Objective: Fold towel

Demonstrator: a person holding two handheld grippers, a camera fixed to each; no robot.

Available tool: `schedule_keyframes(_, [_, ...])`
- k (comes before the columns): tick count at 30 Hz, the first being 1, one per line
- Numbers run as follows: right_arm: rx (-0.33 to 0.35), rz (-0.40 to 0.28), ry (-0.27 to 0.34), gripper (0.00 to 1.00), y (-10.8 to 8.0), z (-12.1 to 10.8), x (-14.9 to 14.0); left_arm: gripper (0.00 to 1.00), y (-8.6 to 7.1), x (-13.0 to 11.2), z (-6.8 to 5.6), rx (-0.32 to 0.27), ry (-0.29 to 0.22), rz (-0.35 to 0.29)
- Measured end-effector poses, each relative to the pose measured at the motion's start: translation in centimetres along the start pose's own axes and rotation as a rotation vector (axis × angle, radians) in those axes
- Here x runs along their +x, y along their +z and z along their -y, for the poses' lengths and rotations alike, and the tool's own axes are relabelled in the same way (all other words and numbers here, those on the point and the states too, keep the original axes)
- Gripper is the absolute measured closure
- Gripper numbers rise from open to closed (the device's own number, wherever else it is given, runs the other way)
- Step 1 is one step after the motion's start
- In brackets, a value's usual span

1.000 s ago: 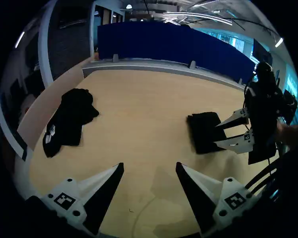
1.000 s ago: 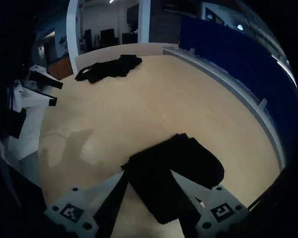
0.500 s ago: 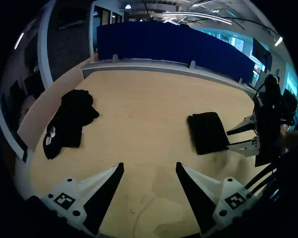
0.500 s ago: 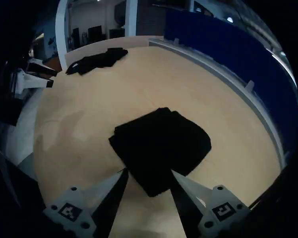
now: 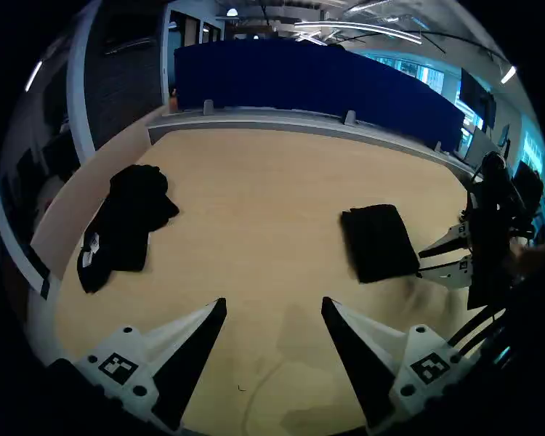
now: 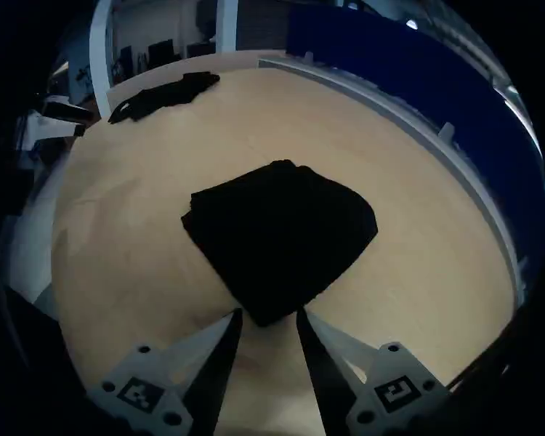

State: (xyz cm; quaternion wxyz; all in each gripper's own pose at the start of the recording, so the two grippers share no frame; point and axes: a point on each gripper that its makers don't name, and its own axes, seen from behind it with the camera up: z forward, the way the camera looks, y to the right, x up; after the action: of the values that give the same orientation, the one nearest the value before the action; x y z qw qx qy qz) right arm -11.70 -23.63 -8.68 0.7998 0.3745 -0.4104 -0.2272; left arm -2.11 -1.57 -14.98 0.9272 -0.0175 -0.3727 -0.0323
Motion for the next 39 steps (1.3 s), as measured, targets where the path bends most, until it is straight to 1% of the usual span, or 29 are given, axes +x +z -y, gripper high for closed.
schedule_keyframes(4, [0.0,0.005,0.003,0.55,0.1,0.0,-0.3,0.02,0.0,0.1,0.0,-0.001,-0.001,0.0])
schedule_keyframes(6, [0.0,0.008,0.005,0.59,0.2,0.0,-0.4,0.03,0.0,0.1,0.0,0.0,-0.001,0.0])
schedule_keyframes(10, [-0.002,0.012,0.007,0.59,0.2,0.0,-0.6,0.03,-0.1,0.1,-0.1,0.0,0.0,0.0])
schedule_keyframes(12, [-0.002,0.011,0.009,0.62,0.3,0.0,-0.7,0.03,-0.1,0.0,-0.1,-0.001,0.0,0.0])
schedule_keyframes(17, [-0.003,0.014,0.028,0.77,0.6,-0.1,-0.9,0.03,0.0,-0.1,-0.1,0.001,0.001,0.003])
schedule_keyframes(20, [0.0,0.012,0.041,0.85,0.7,0.0,-1.0,0.03,0.0,-0.2,-0.1,0.001,0.001,0.003])
schedule_keyframes(26, [-0.003,0.004,0.049,0.95,0.7,0.0,-1.1,0.03,0.0,-0.2,0.0,0.003,0.004,0.005])
schedule_keyframes(33, [-0.013,-0.025,0.063,0.97,0.2,-0.8,0.0,0.03,0.1,-0.1,0.0,0.002,0.008,0.004])
schedule_keyframes(39, [-0.022,-0.071,0.059,0.98,-1.2,-1.8,2.4,0.03,0.0,0.4,-0.1,-0.003,0.01,-0.008])
